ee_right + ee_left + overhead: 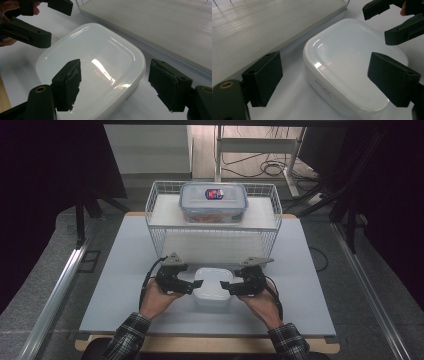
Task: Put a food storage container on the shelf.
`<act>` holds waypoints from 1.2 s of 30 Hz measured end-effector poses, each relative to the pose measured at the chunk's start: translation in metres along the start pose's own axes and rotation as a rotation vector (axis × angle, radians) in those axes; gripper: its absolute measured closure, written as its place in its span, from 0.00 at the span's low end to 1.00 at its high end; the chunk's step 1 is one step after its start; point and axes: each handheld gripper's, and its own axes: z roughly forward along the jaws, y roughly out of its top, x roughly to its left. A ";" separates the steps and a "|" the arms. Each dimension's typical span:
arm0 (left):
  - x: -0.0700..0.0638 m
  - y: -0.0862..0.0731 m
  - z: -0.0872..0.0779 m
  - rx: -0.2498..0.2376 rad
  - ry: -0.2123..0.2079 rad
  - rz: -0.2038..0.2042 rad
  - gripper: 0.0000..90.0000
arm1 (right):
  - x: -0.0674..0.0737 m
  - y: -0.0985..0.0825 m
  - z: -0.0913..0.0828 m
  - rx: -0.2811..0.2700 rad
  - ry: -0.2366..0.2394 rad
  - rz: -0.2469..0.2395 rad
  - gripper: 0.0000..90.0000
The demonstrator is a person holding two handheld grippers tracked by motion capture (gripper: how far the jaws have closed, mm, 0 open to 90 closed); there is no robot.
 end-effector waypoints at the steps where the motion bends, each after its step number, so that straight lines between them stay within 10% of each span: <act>1: 0.001 0.000 0.001 -0.001 -0.003 -0.001 0.13 | 0.000 0.002 0.002 -0.002 -0.004 -0.001 0.28; 16: 0.004 -0.010 0.019 0.047 -0.064 -0.033 0.07 | -0.009 -0.009 0.012 0.025 0.020 0.042 0.20; 25: 0.003 -0.020 0.023 0.067 -0.232 -0.122 0.13 | -0.011 -0.014 0.012 0.058 0.120 0.116 0.26; 36: -0.011 -0.024 -0.003 0.069 -0.167 -0.123 0.45 | -0.005 -0.018 -0.005 0.115 0.133 0.226 0.49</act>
